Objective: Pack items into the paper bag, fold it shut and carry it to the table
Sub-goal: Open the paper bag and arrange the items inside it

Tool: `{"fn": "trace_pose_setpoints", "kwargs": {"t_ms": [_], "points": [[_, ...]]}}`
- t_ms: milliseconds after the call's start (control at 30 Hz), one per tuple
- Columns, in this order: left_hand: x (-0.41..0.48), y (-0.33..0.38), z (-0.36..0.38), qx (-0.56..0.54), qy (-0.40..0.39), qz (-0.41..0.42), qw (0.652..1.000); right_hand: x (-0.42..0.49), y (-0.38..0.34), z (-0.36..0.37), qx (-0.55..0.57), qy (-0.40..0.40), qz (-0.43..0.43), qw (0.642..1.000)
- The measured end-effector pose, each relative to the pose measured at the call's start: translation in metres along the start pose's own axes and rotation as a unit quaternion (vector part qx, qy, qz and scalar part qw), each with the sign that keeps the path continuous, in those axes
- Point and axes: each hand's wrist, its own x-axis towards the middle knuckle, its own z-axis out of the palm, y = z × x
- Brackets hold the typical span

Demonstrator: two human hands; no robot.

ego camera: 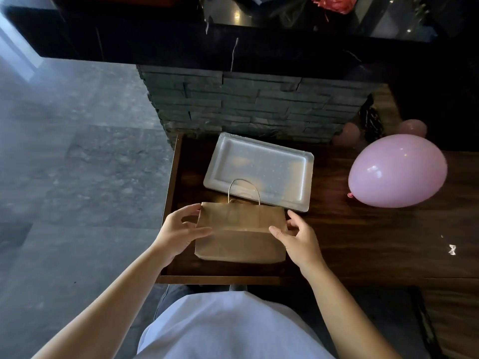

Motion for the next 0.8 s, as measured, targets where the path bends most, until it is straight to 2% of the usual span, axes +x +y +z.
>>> {"fn": "trace_pose_setpoints", "kwargs": {"t_ms": [100, 233, 333, 400, 467, 567, 633, 700, 800], "points": [[-0.003, 0.007, 0.003, -0.031, 0.000, -0.031, 0.999, 0.001, -0.001, 0.003, 0.065, 0.004, 0.014, 0.998], [-0.016, 0.020, 0.009, -0.027, 0.038, 0.002, 0.999, 0.001, -0.006, 0.002, 0.071, 0.072, -0.026, 0.995], [-0.022, 0.028, 0.011, 0.015, 0.115, 0.092, 0.989, -0.004, -0.013, -0.005, 0.121, 0.074, -0.075, 0.987], [-0.028, 0.034, 0.007, 0.024, 0.131, 0.183, 0.974, -0.008, -0.016, -0.012, 0.142, 0.056, -0.105, 0.983], [-0.037, 0.040, 0.004, 0.066, 0.098, 0.283, 0.952, -0.012, -0.019, -0.020, 0.159, 0.036, -0.126, 0.978], [-0.044, 0.045, 0.005, 0.235, 0.072, 0.386, 0.889, -0.018, -0.026, -0.028, 0.107, 0.011, -0.179, 0.978], [-0.047, 0.051, 0.011, 0.327, 0.059, 0.398, 0.855, -0.021, -0.037, -0.032, 0.058, -0.001, -0.202, 0.978], [-0.049, 0.056, 0.016, 0.392, 0.084, 0.400, 0.824, -0.023, -0.053, -0.036, -0.011, 0.000, -0.263, 0.965], [-0.056, 0.064, 0.019, 0.438, 0.110, 0.436, 0.778, -0.030, -0.089, -0.040, -0.121, 0.031, -0.401, 0.907]]}}
